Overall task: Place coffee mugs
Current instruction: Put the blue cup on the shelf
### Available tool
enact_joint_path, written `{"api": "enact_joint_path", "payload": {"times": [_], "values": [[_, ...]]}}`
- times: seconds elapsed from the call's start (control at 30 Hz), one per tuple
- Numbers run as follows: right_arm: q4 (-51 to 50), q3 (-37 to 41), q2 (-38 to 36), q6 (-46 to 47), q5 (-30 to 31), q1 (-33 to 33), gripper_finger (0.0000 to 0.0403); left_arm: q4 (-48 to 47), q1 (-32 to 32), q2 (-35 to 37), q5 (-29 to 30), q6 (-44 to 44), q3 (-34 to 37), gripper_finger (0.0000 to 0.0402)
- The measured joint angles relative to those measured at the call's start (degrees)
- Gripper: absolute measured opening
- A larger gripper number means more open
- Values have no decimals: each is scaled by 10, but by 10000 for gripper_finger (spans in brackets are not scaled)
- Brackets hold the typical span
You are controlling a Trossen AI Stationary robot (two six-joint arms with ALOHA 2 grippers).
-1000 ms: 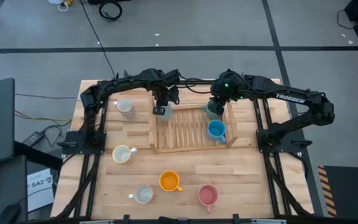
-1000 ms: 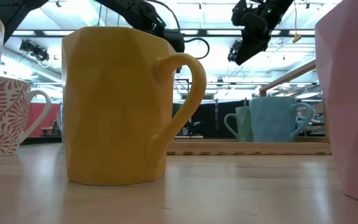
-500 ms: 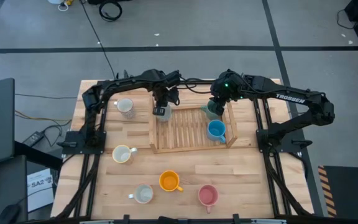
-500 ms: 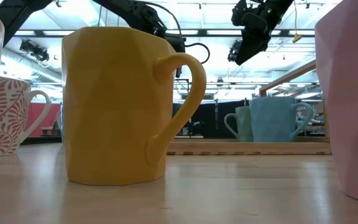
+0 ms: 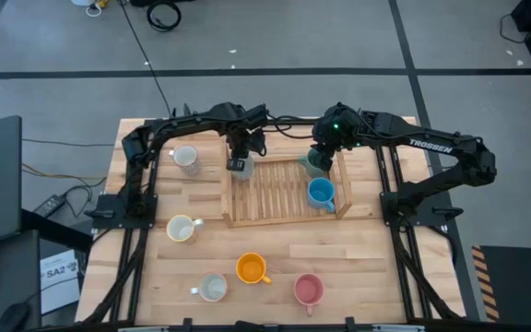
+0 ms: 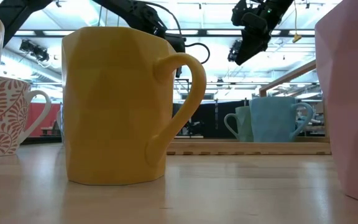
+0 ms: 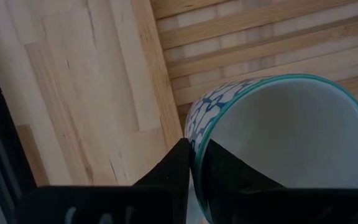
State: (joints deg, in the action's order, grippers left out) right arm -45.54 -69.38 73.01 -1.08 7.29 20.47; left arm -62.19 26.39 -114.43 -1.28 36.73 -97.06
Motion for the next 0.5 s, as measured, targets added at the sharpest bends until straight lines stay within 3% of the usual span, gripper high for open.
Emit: {"api": "enact_joint_path", "payload": {"times": [0.5], "values": [[0, 0, 0, -1, 0, 0, 116, 8, 0, 0, 0, 1, 0, 151]]}}
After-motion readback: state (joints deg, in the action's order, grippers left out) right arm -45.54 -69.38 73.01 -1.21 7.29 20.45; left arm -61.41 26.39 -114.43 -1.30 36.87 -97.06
